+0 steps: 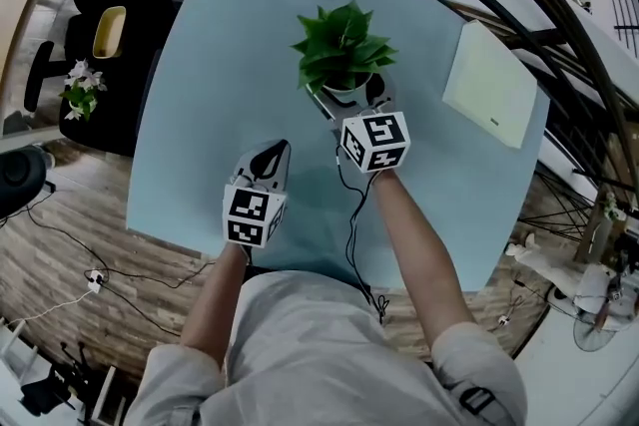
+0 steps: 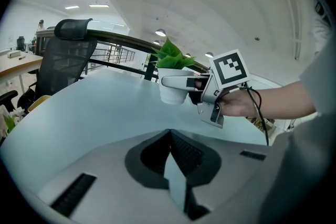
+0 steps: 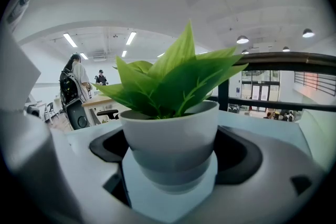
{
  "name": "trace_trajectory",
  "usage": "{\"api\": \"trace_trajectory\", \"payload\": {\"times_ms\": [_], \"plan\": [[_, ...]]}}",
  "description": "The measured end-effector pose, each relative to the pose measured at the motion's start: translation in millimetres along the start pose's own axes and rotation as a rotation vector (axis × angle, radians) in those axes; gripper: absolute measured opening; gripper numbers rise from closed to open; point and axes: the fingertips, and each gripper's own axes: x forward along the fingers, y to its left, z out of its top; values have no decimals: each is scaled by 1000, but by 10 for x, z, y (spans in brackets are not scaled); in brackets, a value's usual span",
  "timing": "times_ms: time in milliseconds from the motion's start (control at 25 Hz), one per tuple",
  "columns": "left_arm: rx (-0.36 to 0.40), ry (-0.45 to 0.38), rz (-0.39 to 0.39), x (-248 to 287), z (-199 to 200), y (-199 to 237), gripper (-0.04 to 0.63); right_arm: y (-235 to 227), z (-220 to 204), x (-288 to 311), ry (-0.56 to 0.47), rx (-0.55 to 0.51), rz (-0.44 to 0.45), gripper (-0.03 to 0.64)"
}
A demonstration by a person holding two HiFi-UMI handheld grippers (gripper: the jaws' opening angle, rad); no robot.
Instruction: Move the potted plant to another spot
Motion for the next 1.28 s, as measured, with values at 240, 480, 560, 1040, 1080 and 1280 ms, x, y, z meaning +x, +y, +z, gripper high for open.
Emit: {"api": "trace_trajectory", "payload": {"times_ms": [240, 480, 560, 1040, 1080, 1280], "plan": [[-18, -4, 18, 113, 75, 119, 12, -74, -69, 151, 10, 11, -5, 500], [-2, -6, 16, 172, 167, 161, 12, -118, -95, 249, 10, 29, -14, 500], [0, -3, 16, 184, 178, 167, 12, -143, -44, 278, -6, 50, -16, 500], [12, 27, 2, 160, 113, 160, 12, -157, 154, 350, -59, 45, -38, 500], [14, 26, 4, 160, 118, 174, 12, -147, 145, 360, -58, 40, -37, 500], [11, 33, 7, 174, 106, 226, 12, -144, -132, 408, 6, 44, -48, 500]]}}
